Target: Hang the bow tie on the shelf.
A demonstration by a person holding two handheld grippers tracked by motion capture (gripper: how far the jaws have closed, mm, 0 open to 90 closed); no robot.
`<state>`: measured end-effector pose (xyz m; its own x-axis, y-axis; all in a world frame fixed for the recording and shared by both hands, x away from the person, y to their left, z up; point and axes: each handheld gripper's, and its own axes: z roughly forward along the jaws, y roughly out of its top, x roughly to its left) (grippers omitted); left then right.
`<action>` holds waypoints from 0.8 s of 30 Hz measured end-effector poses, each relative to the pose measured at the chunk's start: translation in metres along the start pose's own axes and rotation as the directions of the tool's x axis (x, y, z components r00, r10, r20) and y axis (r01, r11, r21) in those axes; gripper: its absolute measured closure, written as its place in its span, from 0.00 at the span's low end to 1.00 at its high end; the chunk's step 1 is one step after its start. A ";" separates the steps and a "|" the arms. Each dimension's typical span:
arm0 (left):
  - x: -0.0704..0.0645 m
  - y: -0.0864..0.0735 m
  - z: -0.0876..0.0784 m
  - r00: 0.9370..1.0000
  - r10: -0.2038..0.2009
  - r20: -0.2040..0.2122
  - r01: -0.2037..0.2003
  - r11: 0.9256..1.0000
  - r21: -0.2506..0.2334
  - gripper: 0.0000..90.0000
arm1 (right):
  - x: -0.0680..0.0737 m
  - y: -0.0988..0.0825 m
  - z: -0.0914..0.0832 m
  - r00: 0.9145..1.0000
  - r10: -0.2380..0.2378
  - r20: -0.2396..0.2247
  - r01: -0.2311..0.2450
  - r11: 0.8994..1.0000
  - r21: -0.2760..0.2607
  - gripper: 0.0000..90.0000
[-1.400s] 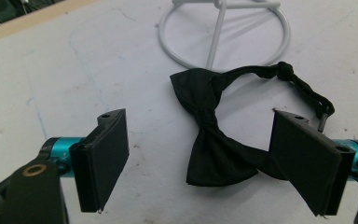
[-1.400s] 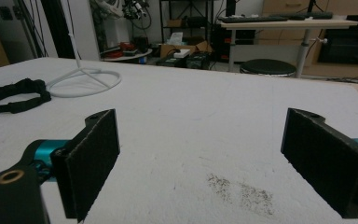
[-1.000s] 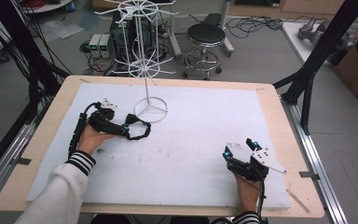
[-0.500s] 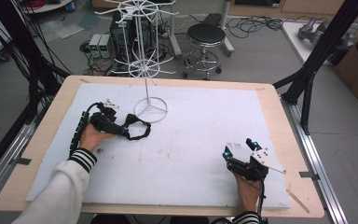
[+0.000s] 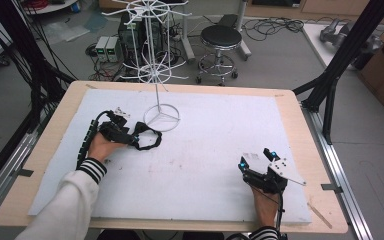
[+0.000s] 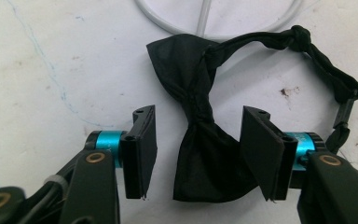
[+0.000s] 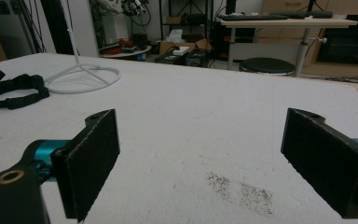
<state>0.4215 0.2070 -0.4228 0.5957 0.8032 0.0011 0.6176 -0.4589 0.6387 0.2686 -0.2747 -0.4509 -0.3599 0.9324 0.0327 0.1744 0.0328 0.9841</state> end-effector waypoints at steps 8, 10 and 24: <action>-0.003 0.001 0.003 1.000 -0.015 0.016 0.015 1.000 0.017 0.69 | 0.000 0.000 0.000 1.000 -0.006 -0.002 0.006 1.000 0.003 0.12; -0.004 0.001 0.002 1.000 -0.007 0.006 0.007 1.000 0.016 0.76 | 0.000 0.000 0.001 1.000 -0.008 -0.002 0.008 1.000 0.003 0.12; -0.009 0.000 -0.001 0.994 0.096 -0.050 -0.097 0.995 -0.004 0.89 | 0.000 0.000 0.000 1.000 -0.007 0.002 0.007 1.000 0.003 0.12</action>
<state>0.4158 0.1996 -0.4223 0.6261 0.7731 0.1011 0.5549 -0.5329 0.6388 0.2690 -0.2745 -0.4509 -0.3596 0.9327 0.0256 0.1744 0.0402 0.9839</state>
